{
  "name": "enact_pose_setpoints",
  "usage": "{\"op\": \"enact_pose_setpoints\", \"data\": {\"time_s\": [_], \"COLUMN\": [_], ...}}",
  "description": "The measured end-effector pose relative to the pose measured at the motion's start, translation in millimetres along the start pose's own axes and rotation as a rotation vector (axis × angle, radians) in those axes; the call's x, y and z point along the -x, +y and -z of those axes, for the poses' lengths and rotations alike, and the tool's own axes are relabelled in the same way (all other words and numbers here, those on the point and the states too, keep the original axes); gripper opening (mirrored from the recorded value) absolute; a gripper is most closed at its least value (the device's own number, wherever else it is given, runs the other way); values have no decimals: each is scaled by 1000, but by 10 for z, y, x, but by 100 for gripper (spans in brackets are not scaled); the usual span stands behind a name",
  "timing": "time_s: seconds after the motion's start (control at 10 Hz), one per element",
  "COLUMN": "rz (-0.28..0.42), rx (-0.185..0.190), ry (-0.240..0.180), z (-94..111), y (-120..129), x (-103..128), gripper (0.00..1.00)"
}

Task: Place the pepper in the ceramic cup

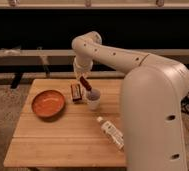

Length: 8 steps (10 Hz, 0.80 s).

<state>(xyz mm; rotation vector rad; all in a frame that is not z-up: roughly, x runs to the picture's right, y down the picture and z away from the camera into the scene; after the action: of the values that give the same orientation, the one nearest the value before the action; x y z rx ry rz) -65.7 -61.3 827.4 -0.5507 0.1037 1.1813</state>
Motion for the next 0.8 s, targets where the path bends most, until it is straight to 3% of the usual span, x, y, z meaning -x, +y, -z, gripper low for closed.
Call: {"op": "enact_pose_setpoints", "data": {"time_s": [0.6, 0.8], "rz": [-48, -54], "rx": [12, 18], "ry": [-41, -47], "z": [-124, -143], "y": [-263, -283], "x": [-90, -115], "gripper": [75, 80]}}
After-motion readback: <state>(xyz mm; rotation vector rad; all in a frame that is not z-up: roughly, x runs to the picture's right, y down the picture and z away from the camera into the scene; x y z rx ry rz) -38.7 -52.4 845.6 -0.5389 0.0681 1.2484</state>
